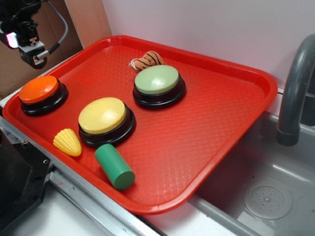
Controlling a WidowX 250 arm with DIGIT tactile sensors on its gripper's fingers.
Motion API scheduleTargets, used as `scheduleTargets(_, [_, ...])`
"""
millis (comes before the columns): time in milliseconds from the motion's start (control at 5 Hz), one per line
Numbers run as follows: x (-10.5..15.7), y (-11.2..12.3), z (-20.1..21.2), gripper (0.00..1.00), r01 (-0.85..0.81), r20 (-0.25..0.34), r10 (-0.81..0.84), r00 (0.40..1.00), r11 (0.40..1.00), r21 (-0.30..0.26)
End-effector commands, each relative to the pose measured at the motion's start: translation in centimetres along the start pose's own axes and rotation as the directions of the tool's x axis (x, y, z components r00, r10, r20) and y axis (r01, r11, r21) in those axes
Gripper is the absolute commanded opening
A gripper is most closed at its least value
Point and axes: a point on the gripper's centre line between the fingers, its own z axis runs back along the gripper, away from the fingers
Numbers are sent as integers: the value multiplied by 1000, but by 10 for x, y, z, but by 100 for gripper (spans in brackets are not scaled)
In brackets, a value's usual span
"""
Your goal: Push the orange button.
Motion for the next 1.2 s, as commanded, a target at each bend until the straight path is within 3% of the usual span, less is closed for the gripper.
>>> scheduleTargets(0, [27, -6, 33, 100, 37, 9, -37, 999, 999, -3])
scheduleTargets(400, [32, -18, 53, 100, 45, 34, -46, 998, 998, 38])
scheduleTargets(1000, [36, -29, 68, 100, 109, 55, -110, 992, 994, 18])
